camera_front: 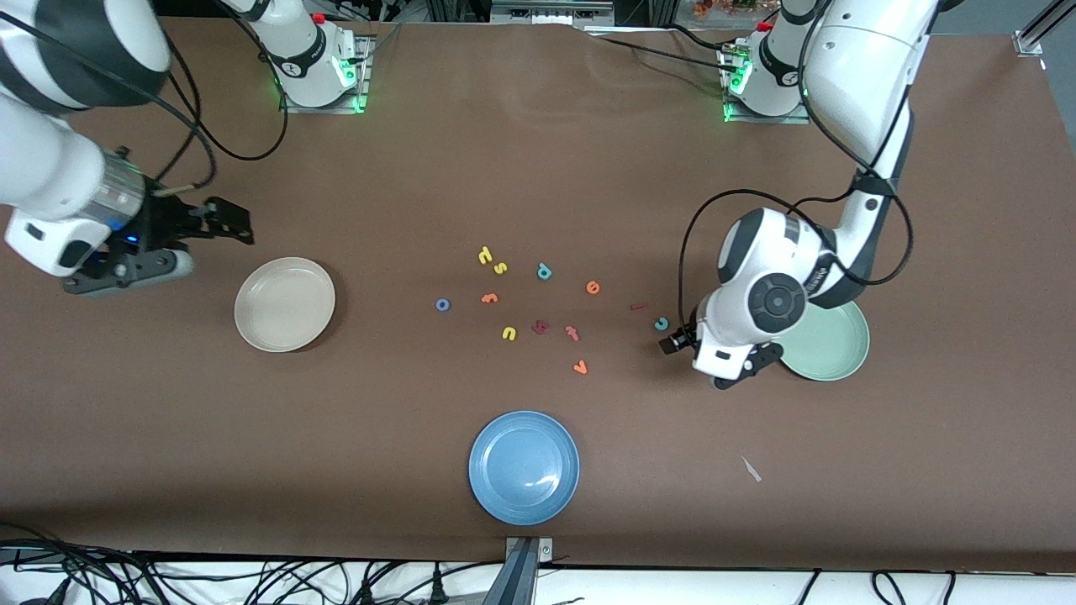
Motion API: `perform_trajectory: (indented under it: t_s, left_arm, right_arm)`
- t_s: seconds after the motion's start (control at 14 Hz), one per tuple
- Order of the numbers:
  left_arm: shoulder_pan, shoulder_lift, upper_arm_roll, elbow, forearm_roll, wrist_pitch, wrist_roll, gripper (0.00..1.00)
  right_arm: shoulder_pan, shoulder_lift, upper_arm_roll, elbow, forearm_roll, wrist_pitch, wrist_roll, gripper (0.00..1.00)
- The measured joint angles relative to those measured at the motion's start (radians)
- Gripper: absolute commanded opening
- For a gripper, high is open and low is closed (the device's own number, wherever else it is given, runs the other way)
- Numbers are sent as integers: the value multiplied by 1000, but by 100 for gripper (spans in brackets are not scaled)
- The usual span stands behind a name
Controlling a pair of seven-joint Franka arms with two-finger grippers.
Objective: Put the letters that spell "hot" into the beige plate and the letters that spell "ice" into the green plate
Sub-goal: 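Grasp the teal c with the left gripper while the right gripper reaches letters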
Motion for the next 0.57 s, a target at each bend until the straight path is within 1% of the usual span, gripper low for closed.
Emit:
perform_trajectory:
  t_s: [0.14, 0.29, 0.36, 0.5, 0.57]
  left_arm:
    - [-30, 27, 0, -14, 0, 35, -5, 94]
    - [-48, 52, 0, -30, 0, 94, -15, 86]
    - [-49, 59, 0, -37, 0, 108, -14, 85]
    - [-48, 64, 4, -47, 0, 117, -14, 77]
    - [-47, 64, 4, -52, 0, 117, -14, 75]
  right_arm:
    - [14, 42, 72, -6, -1, 49, 120, 100]
    - [22, 82, 128, -31, -18, 125, 195, 100]
    - [23, 96, 151, -55, -35, 171, 223, 100]
    - [23, 110, 193, -124, -92, 279, 280, 100]
    - [23, 113, 214, -166, -125, 334, 316, 100]
